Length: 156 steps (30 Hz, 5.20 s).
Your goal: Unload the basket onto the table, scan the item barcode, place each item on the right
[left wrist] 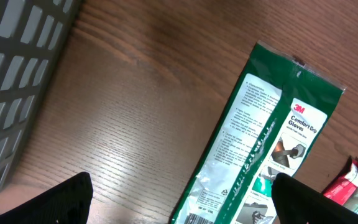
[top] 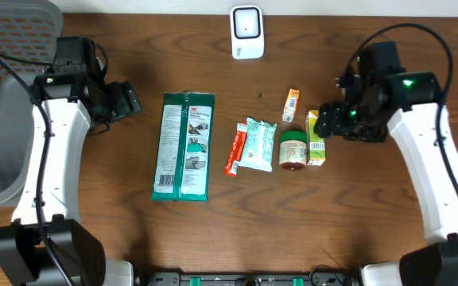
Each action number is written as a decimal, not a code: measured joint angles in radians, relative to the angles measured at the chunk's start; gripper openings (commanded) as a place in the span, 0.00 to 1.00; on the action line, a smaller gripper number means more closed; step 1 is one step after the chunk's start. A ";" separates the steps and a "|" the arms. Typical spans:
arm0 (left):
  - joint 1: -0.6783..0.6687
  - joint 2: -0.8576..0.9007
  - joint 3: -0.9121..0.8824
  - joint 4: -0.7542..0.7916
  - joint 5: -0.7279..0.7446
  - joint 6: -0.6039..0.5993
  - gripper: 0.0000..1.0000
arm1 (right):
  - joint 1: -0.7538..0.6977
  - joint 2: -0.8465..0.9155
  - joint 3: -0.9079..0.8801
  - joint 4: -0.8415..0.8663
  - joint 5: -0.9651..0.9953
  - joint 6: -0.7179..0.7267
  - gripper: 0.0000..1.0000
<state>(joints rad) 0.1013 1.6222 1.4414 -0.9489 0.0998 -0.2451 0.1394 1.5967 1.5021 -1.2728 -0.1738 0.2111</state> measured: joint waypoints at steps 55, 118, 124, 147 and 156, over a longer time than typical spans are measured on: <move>0.000 0.000 0.000 0.000 0.000 0.000 0.92 | 0.092 0.516 0.584 -0.346 0.204 0.156 0.82; 0.000 0.000 0.000 0.000 0.000 0.007 0.92 | 0.029 0.516 0.084 0.262 0.192 0.014 0.52; 0.000 0.000 0.000 0.000 0.000 0.007 0.92 | 0.029 0.516 0.084 0.241 0.189 0.014 0.57; 0.000 0.000 0.000 0.000 0.000 0.007 0.92 | 0.029 0.509 0.084 0.248 0.173 0.015 0.27; 0.000 0.000 0.000 0.000 0.000 0.007 0.92 | 0.028 0.384 0.084 0.249 0.186 0.015 0.23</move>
<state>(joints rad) 0.1013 1.6222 1.4414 -0.9489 0.0998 -0.2382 0.1677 1.9804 1.5864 -1.0237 0.0124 0.2260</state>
